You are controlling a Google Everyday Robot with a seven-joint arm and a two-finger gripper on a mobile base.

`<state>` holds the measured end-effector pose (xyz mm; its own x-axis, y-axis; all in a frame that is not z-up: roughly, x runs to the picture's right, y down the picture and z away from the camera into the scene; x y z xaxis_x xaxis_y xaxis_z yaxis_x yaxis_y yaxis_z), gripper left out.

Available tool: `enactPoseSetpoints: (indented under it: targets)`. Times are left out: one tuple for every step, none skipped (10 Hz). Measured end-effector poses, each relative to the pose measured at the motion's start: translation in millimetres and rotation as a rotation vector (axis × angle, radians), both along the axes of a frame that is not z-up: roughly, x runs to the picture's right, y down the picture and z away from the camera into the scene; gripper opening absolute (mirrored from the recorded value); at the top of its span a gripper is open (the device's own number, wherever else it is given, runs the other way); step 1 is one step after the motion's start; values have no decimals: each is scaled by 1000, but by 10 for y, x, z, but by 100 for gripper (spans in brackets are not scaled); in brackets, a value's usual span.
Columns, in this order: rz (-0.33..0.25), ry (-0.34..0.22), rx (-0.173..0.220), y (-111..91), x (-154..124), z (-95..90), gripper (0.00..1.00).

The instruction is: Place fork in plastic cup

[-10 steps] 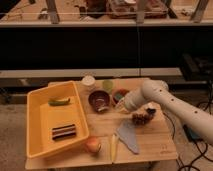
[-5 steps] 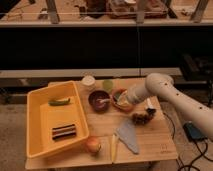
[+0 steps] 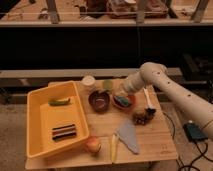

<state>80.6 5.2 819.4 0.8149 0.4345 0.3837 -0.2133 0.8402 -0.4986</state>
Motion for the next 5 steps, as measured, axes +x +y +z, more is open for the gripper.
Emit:
enactPoseSetpoints:
  targets:
    - [13,5,-4,-55,0,61,14]
    - [31,9,-11,-107,12,142,14]
    - [48,12,-22,-159,16,237,14]
    - [55,12,-28,-199,-1,293,14]
    - [61,13,-33,-282,-36,378,14]
